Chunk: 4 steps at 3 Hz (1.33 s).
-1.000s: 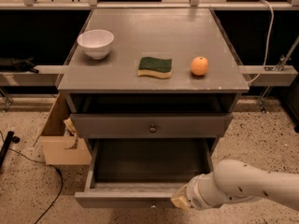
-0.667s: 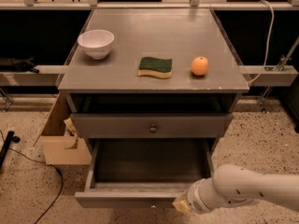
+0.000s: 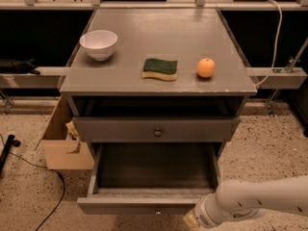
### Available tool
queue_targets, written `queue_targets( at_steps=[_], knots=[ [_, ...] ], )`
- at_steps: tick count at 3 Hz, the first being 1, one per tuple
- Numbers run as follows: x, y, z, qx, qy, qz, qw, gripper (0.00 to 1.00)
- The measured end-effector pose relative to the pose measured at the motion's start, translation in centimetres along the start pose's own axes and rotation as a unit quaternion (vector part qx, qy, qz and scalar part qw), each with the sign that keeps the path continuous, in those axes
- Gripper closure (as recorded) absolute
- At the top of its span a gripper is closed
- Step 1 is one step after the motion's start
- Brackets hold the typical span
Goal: Close middle drawer
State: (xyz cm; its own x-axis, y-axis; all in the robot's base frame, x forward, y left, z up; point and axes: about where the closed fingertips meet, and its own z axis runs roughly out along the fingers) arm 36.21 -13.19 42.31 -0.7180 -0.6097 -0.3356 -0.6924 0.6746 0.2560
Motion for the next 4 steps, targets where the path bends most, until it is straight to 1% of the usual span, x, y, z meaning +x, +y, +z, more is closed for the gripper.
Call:
queue_targets(
  at_steps=[1, 2, 3, 4],
  knots=[
    [2.9, -1.7, 0.4, 0.047, 0.037, 0.012, 0.9981, 1.00],
    [5.8, -2.5, 0.1, 0.077, 0.062, 0.036, 0.9945, 1.00],
    [5.5, -2.3, 0.3, 0.067, 0.059, 0.034, 0.9954, 1.00],
    [5.2, -1.4, 0.5, 0.071, 0.054, 0.022, 0.9958, 1.00]
  ],
)
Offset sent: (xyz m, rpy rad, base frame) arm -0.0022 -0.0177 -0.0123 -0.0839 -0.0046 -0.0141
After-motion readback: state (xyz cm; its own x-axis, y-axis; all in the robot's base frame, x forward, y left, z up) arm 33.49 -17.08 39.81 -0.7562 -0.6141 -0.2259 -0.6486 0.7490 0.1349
